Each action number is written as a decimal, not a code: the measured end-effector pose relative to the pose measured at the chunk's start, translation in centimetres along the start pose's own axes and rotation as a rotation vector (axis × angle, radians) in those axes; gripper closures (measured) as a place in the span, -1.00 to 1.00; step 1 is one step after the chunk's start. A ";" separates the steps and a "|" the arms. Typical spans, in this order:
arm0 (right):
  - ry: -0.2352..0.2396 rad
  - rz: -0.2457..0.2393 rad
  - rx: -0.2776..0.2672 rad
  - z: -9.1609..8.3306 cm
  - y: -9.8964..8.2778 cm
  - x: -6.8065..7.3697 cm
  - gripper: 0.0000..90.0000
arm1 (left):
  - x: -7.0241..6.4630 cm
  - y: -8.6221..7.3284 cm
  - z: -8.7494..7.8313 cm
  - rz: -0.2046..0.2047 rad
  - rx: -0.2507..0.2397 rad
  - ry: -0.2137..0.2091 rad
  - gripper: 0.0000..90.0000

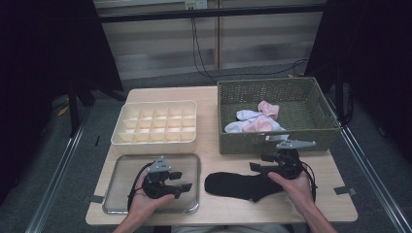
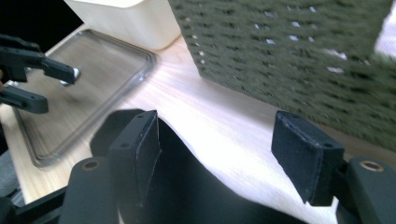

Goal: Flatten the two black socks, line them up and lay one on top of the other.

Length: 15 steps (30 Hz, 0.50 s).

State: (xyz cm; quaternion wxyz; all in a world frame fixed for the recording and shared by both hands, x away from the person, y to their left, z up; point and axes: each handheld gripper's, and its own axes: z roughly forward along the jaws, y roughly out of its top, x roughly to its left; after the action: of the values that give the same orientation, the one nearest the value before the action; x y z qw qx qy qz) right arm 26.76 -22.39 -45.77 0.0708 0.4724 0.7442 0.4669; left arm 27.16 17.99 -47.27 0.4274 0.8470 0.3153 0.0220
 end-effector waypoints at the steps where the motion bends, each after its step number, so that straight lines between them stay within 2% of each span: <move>1: 0.013 0.001 -0.003 0.1 0.2 0.0 -0.30 | 0.1 -0.1 -0.1 -0.006 -0.007 -0.005 -0.15; 8: 0.046 -0.019 -0.028 0.0 2.1 0.6 -0.31 | 0.4 -0.3 -0.9 -0.009 -0.025 -0.005 -0.17; 10: 0.070 -0.026 -0.039 -0.1 2.9 0.7 -0.31 | 0.5 -0.3 -1.1 -0.011 -0.031 0.006 -0.17; 15: 0.073 -0.062 -0.052 -0.1 5.3 0.6 -0.22 | 0.7 -0.3 -1.3 -0.017 -0.039 0.020 -0.18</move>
State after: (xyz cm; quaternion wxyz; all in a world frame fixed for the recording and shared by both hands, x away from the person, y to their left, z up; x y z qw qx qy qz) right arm 29.78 -21.33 -41.46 0.0705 0.4299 0.7480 0.5007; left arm 27.14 19.38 -46.86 0.4408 0.8355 0.3263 0.0332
